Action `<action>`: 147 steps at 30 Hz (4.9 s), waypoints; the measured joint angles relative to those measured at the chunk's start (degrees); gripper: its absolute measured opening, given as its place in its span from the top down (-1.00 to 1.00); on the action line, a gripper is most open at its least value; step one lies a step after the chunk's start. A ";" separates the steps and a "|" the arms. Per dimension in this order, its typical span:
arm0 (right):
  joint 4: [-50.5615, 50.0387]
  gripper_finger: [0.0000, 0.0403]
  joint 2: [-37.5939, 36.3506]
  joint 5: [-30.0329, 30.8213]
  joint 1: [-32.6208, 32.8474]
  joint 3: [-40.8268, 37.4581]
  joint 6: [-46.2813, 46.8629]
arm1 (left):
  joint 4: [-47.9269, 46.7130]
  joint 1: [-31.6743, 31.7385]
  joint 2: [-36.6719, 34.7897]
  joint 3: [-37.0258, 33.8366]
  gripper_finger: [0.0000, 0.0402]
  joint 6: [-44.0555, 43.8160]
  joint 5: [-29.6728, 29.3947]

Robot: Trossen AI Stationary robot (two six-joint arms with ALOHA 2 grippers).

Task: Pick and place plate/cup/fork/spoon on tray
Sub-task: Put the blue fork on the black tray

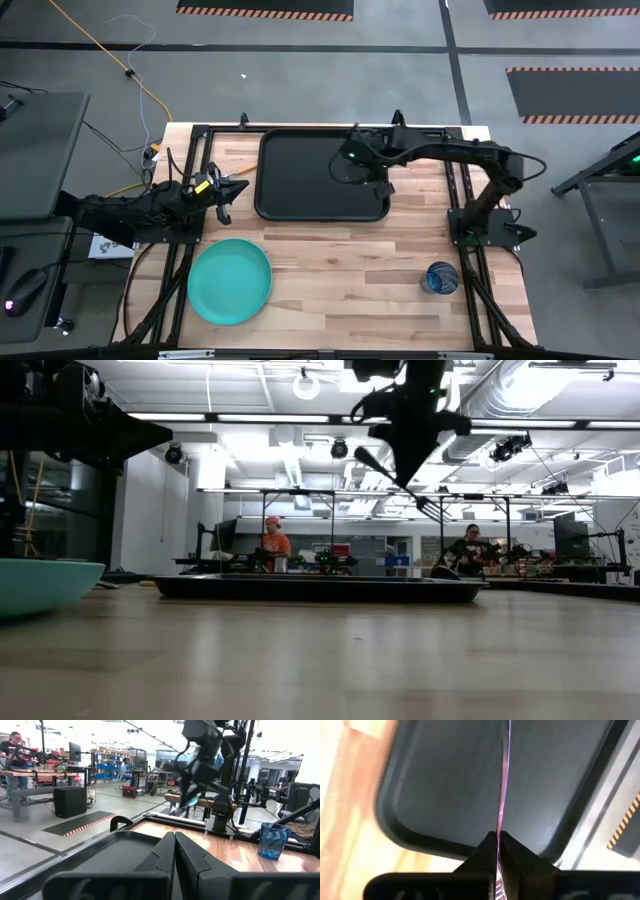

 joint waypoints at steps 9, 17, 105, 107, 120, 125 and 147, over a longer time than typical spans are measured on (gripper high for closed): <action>17.86 1.00 -14.73 -2.80 0.91 -19.33 1.99 | 8.76 0.24 0.45 0.02 0.98 -1.33 0.36; 34.67 1.00 -19.61 -4.87 0.91 -25.63 3.82 | 18.42 0.24 10.82 0.07 0.85 1.90 0.78; 48.72 -0.23 -14.00 -7.74 5.89 -25.61 25.75 | -16.85 4.96 84.49 46.26 1.00 5.95 5.01; 48.73 -0.23 -13.77 -7.55 6.14 -25.61 25.62 | -17.05 4.96 86.21 47.44 1.00 6.01 5.07; 48.49 -0.10 -12.32 -4.77 6.14 -25.61 24.28 | -15.91 4.96 88.43 49.40 1.00 7.56 5.55; 49.39 0.25 -11.63 -4.45 6.14 -25.61 23.96 | -16.16 4.94 88.52 49.35 1.00 7.56 6.07; 42.47 0.99 -13.58 -2.60 4.89 -25.61 23.03 | -11.45 4.92 88.48 49.35 0.69 7.50 -3.13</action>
